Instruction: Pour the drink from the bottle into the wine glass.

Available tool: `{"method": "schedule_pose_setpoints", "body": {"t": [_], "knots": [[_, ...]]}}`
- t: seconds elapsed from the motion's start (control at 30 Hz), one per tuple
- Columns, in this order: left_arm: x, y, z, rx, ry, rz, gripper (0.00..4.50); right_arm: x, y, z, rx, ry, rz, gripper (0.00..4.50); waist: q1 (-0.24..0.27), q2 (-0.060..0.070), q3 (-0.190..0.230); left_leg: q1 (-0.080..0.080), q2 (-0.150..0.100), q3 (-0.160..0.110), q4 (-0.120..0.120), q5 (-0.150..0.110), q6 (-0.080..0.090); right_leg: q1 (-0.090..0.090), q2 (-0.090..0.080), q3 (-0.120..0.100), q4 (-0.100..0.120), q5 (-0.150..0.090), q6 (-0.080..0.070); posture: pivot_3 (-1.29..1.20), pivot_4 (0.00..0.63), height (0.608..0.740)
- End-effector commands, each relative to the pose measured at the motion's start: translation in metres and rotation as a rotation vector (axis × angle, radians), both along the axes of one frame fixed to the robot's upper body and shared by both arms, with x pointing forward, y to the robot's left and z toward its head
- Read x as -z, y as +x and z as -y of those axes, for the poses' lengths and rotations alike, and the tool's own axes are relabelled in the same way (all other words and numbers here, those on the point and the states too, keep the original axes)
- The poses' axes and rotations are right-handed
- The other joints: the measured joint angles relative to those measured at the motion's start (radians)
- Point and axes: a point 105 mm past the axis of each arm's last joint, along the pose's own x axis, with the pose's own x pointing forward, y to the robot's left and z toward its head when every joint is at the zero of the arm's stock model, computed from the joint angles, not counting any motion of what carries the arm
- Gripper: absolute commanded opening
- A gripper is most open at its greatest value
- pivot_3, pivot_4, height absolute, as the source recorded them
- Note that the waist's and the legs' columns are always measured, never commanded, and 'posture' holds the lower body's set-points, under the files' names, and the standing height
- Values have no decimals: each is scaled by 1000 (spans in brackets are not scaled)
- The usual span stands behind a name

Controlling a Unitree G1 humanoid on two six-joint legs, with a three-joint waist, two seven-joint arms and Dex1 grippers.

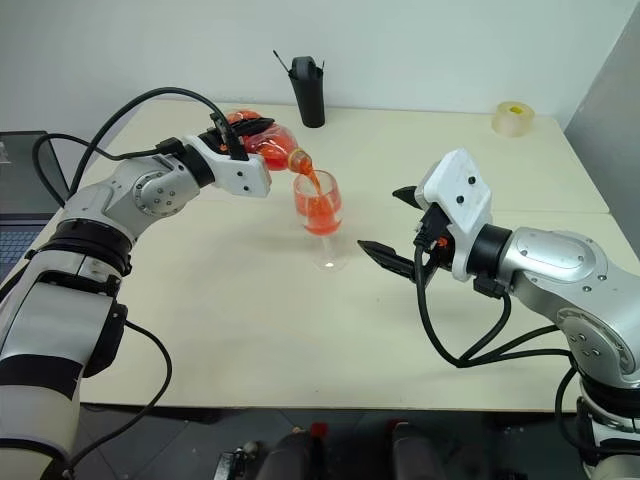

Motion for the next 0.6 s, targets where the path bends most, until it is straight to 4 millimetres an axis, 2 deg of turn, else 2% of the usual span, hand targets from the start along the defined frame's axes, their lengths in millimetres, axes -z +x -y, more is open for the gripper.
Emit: {"method": "schedule_pose_setpoints", "body": {"t": [0.03,0.6], "knots": [[-27,-5,0,22,-59,76,916,-7,-5,0,-9,-1,41,4500,0,0,0,0,0,0,0,0,0,0,0,0,0,0,0,0,150,740],[-26,-4,-1,17,-65,75,916,-9,-4,-3,-20,6,48,4500,0,0,0,0,0,0,0,0,0,0,0,0,0,0,0,0,150,740]]}}
